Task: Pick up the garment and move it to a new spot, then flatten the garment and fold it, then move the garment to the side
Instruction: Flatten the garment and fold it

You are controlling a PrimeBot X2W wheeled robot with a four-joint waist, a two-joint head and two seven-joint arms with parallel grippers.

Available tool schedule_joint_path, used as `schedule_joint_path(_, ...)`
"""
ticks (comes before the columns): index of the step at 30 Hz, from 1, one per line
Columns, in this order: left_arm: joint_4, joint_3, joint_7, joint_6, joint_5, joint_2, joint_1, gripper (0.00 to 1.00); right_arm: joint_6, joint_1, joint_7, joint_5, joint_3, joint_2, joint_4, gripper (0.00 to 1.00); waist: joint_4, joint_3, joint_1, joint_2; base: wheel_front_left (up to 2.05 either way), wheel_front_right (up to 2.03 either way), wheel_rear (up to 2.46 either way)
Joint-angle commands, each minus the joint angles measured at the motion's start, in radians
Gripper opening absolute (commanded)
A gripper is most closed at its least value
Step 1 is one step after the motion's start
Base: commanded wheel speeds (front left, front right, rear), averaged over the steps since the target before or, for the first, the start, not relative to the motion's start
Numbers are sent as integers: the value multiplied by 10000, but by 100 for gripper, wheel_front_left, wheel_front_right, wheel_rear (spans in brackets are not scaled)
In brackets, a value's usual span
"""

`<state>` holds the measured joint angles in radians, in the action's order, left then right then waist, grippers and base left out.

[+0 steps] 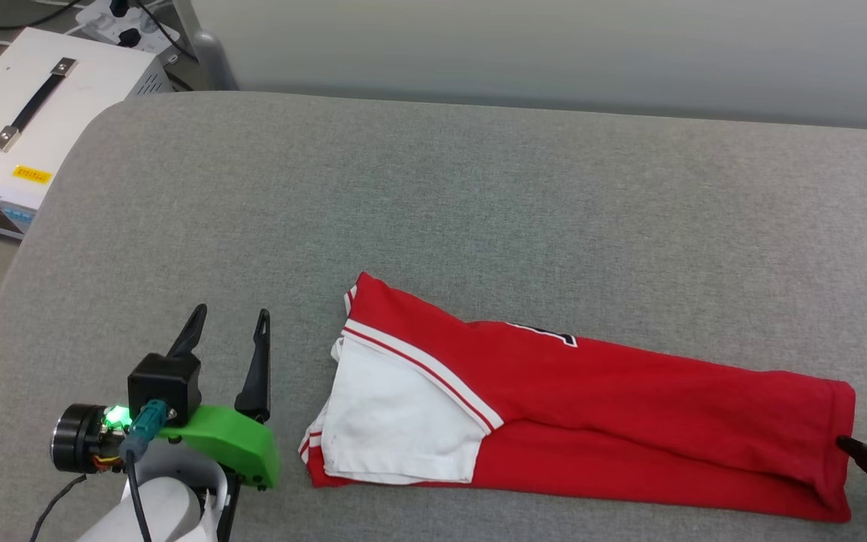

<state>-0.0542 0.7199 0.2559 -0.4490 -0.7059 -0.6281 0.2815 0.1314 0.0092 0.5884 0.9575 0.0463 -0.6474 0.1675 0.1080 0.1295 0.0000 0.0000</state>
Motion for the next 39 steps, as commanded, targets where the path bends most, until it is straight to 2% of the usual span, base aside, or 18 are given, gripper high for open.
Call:
schedule_joint_path(1, 47, -310, 57, -30, 362, 229, -324, 100, -7, -242, 62, 74, 51, 51, 138, 100, 135, 112, 0, 0, 0, 0, 0)
schedule_joint_path(8, 138, -1960, 58, 343, 1883, 1351, -1264, 100, -7, -509, 179, 151, 546, 414, 893, 100, 376, 207, 0, 0, 0, 0, 0)
schedule_joint_path(16, -53, -3395, 58, 1234, 3284, 2592, -2152, 100, -7, -846, -132, 381, 1376, 816, 1302, 100, 425, 167, 0, 0, 0, 0, 0)
schedule_joint_path(22, -79, -4254, 58, 1725, 4280, 3495, -2561, 100, -7, -970, -615, 511, 1983, 873, 1626, 100, 429, 95, 0, 0, 0, 0, 0)
schedule_joint_path(23, -74, -4376, 58, 1794, 4396, 3602, -2612, 100, -7, -992, -733, 438, 2070, 813, 1679, 52, 424, 83, 0, 0, 0, 0, 0)
schedule_joint_path(24, -74, -4521, 58, 1887, 4526, 3721, -2674, 100, -7, -1023, -914, 388, 2152, 762, 1745, 0, 414, 66, 0, 0, 0, 0, 0)
schedule_joint_path(31, -50, -5241, 58, 2467, 5267, 4203, -2952, 100, -7, -1185, -1636, 621, 2298, 409, 2129, 0, 293, -117, 0, 0, 0, 0, 0)
schedule_joint_path(39, -188, -5619, 58, 3091, 5796, 4579, -3027, 100, -7, -1044, -2023, 852, 2002, -474, 2696, 0, 166, -399, 0, 0, 0, 0, 0)
